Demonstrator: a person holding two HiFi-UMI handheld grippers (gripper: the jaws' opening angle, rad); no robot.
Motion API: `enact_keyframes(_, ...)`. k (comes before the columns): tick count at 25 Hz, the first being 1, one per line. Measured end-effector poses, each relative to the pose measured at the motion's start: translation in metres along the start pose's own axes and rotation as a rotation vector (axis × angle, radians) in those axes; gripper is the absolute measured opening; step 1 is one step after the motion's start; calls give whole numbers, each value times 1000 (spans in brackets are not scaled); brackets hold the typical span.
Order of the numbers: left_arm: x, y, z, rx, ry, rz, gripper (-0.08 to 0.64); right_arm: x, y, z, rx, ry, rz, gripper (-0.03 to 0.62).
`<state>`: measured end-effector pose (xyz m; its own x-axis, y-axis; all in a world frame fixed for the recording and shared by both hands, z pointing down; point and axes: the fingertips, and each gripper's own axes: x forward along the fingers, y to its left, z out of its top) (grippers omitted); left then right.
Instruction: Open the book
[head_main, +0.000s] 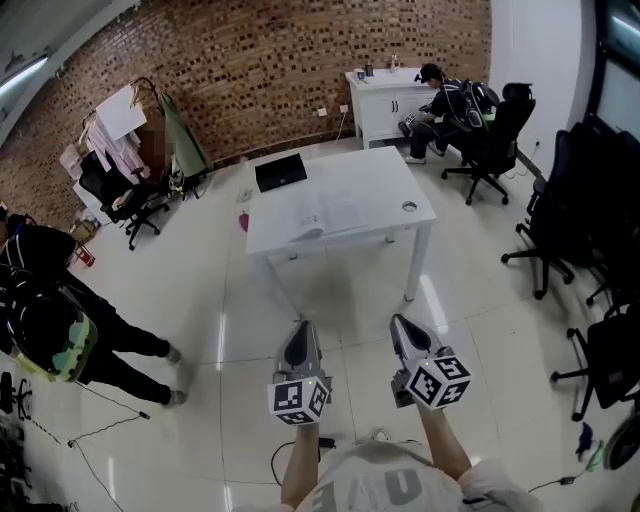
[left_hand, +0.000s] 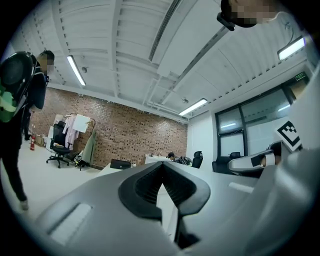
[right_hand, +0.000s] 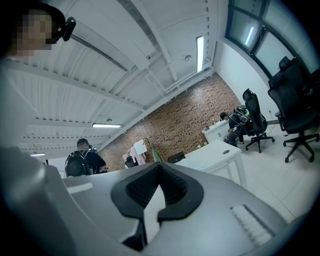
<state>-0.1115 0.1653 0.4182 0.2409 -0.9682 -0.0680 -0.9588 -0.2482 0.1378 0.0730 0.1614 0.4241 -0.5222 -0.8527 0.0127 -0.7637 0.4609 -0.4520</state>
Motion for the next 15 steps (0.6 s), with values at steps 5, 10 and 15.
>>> enact_keyframes(5, -16, -4, -6, -7, 24, -6, 17, -11, 17, -4, -26, 1, 8, 2)
enact_keyframes(10, -33, 1, -1, 12, 17, -4, 18, -22, 26, -9, -34, 3, 5, 2)
enact_keyframes(15, -40, -1, 8, 11, -7, 1, 17, -34, 22, -7, -22, -7, -14, 2)
